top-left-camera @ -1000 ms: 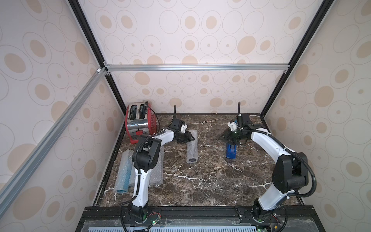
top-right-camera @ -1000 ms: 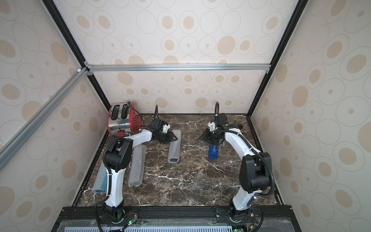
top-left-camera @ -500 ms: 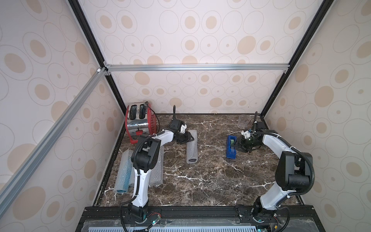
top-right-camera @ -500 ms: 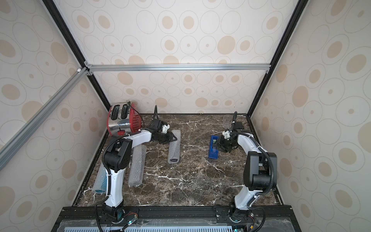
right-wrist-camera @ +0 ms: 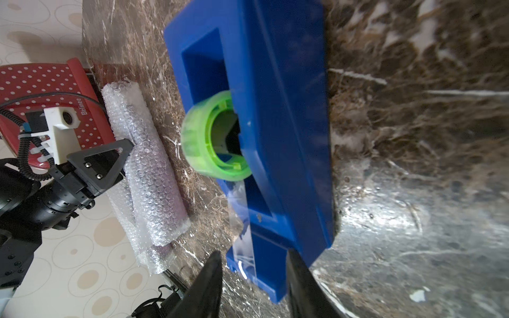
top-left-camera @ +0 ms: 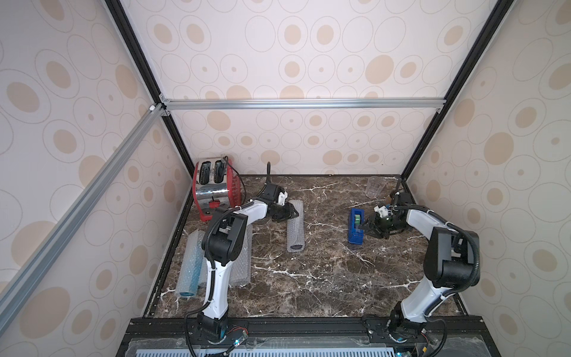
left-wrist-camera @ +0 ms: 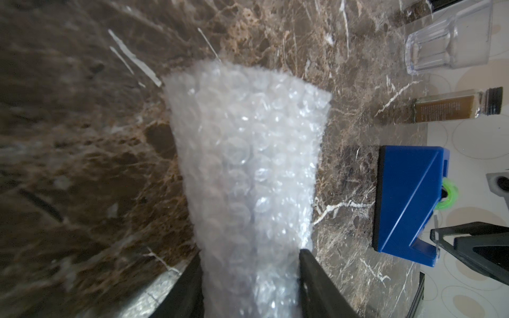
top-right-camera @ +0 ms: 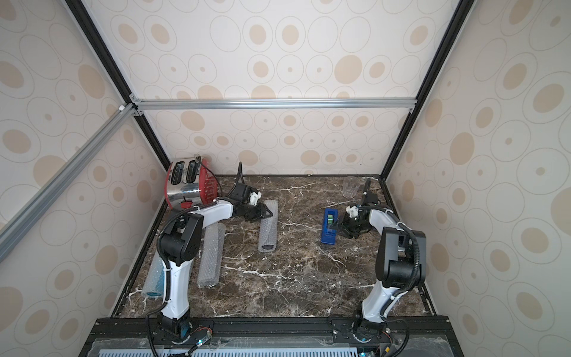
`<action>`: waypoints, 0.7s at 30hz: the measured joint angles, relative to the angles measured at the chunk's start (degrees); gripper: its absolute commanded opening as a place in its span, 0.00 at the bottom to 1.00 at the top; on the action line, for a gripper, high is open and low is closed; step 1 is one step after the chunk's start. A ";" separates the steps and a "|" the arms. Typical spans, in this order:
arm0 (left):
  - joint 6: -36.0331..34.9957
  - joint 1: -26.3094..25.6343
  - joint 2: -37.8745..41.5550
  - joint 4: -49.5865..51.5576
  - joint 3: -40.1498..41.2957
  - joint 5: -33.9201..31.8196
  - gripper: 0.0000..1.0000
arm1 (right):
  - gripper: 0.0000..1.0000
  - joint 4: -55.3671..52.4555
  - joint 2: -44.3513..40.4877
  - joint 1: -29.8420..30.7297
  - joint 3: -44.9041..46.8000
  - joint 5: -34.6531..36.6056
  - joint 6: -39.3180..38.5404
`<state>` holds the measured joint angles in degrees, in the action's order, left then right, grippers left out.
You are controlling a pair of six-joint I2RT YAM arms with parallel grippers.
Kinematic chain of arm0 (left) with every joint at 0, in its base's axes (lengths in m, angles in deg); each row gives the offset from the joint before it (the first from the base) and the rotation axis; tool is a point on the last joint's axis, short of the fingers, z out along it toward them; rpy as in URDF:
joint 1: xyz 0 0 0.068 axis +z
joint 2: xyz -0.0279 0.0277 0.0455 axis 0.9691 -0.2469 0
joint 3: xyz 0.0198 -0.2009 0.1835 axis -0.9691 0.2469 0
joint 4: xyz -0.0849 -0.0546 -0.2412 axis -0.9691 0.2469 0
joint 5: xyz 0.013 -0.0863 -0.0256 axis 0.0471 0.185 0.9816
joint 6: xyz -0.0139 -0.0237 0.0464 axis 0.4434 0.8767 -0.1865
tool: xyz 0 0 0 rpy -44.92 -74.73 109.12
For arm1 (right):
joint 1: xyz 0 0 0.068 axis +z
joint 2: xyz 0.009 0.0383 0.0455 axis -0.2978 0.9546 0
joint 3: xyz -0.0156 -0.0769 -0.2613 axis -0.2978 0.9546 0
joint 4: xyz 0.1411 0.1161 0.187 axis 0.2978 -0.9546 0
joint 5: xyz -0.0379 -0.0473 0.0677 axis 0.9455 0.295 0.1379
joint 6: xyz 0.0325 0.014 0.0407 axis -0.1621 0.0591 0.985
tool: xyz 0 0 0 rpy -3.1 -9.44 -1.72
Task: Wrap wine bottles in bubble wrap
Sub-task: Adjust the Tape Cutter at the center of the board.
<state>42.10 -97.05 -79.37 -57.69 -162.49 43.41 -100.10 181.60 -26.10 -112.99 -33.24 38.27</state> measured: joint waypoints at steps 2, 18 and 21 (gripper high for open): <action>0.00 0.00 0.00 0.00 0.00 -0.02 0.51 | 0.41 0.46 -0.13 -0.28 1.09 -0.02 -0.02; -0.20 -0.02 0.31 -0.17 0.44 -0.17 0.51 | 0.42 13.33 -1.36 3.58 7.78 -6.29 9.38; -0.20 -0.02 0.46 -0.20 0.66 -0.22 0.51 | 0.42 14.36 -1.40 3.61 7.80 -6.45 10.45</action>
<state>41.90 -97.07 -78.91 -57.89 -161.83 43.19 -85.74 180.20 -22.50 -105.18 -39.69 48.71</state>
